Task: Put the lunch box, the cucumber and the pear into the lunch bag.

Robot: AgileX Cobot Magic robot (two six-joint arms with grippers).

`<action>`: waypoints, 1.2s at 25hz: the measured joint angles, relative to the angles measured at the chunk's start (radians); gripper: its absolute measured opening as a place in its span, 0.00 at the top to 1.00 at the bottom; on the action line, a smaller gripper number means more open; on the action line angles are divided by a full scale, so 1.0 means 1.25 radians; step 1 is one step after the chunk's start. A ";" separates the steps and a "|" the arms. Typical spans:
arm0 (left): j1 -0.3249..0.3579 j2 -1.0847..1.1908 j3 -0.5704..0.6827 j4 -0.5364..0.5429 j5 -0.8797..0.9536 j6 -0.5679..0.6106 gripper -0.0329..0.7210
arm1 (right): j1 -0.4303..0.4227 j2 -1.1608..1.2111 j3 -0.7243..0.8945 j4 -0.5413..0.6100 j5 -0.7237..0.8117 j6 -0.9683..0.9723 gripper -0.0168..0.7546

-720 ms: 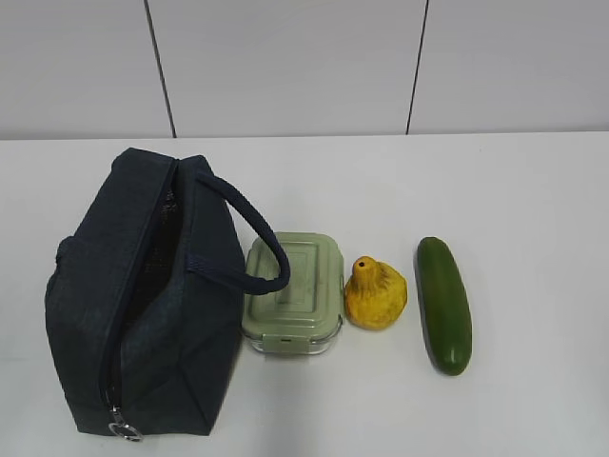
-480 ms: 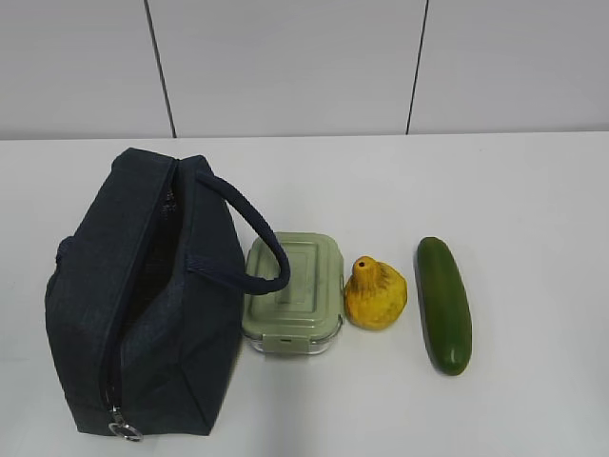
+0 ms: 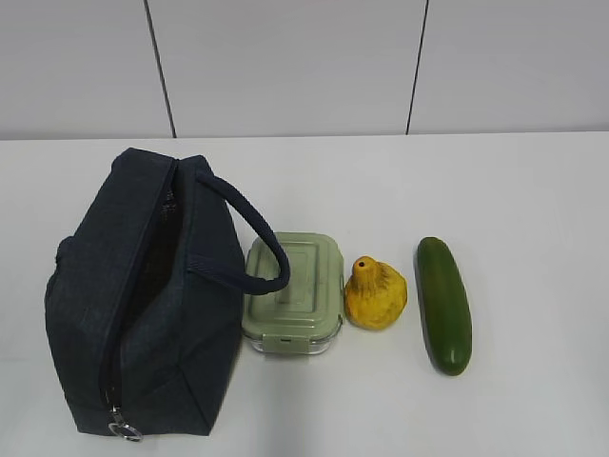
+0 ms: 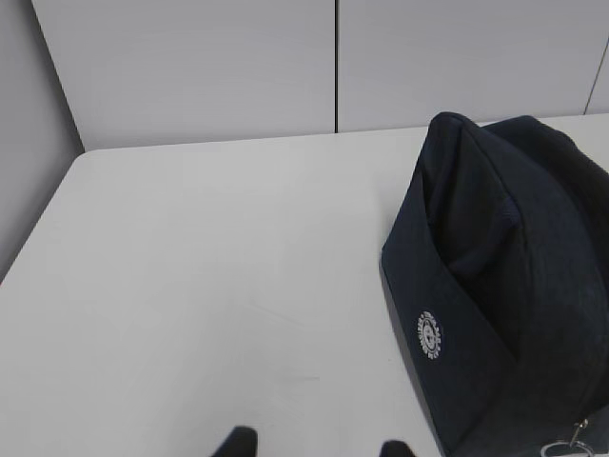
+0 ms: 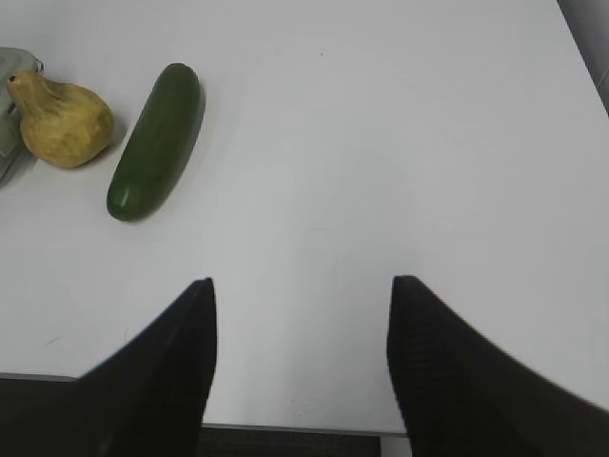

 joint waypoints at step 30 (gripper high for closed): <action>-0.113 0.142 -0.014 -0.006 -0.019 0.000 0.64 | 0.000 0.026 0.000 0.064 0.000 -0.001 0.40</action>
